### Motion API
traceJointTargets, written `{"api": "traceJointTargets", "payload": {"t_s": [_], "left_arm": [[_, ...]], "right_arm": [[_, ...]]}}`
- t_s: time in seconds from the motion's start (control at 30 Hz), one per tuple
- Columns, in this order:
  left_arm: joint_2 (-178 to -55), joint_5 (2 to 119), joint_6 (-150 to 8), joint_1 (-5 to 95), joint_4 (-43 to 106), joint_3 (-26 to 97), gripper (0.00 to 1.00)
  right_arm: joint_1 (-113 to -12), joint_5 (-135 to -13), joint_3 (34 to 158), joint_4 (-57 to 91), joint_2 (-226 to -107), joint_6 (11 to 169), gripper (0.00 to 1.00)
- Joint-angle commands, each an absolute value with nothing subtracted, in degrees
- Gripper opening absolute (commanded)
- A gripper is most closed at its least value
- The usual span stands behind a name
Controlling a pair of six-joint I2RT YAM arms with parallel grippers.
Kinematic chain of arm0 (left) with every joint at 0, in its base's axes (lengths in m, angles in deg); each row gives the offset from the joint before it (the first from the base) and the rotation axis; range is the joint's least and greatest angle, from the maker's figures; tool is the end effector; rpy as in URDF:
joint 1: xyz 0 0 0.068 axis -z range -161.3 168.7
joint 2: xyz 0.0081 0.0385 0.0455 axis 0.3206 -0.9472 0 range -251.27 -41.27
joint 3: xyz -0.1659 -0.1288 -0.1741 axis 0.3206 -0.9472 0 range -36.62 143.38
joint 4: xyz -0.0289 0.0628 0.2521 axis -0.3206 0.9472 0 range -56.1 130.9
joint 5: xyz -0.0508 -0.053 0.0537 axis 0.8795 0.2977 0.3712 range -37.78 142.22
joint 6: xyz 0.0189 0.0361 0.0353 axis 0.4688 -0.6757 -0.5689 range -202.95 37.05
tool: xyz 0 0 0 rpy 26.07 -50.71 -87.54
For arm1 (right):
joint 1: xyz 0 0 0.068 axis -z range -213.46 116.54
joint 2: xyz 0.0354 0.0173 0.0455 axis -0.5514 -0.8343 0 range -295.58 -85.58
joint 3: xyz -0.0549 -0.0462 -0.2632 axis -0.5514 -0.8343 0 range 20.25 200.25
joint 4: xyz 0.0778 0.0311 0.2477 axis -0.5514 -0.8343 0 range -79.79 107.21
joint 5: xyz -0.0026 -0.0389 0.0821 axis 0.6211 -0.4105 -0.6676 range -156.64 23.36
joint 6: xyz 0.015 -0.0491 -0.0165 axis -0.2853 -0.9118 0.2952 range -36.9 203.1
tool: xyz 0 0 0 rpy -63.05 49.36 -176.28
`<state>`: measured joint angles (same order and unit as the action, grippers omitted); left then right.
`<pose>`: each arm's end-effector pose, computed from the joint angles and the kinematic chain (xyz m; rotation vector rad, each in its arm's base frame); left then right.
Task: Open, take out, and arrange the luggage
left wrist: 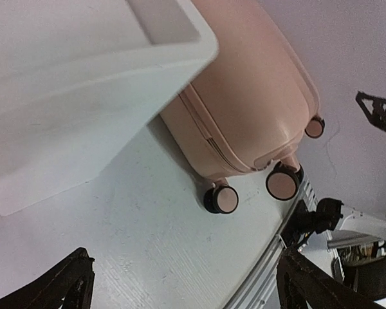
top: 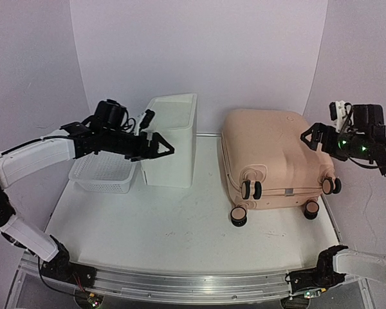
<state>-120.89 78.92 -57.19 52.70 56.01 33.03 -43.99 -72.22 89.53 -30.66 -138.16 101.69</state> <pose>0.2512 -0.1889 0.3337 0.4568 2.2238 -1.0839 0.1671 0.0347 0.3943 0.0918 2.1366 0.4039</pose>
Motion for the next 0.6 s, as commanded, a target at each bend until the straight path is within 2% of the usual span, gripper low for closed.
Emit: {"api": "traceJointTargets", "payload": {"t_s": [0.0,0.2,0.4,0.57], "left_arm": [[-127.28,76.38,-58.69,62.0,49.05,39.23,0.99],[-138.17,75.47,-58.25,69.89,46.33,47.21,0.97],[-144.77,68.09,-61.12,69.52,49.98,53.6,0.93],[-150.24,66.17,-62.86,66.03,55.01,59.37,0.88]], "right_arm": [[-43.7,-75.51,91.81,-31.85,-142.98,99.6,0.98],[-43.7,-75.72,92.79,-36.94,-148.55,95.76,0.98],[-45.53,-83.38,92.56,-39.78,-148.72,95.55,0.98],[-54.22,-87.76,87.62,-37.39,-147.39,102.56,0.98]]}}
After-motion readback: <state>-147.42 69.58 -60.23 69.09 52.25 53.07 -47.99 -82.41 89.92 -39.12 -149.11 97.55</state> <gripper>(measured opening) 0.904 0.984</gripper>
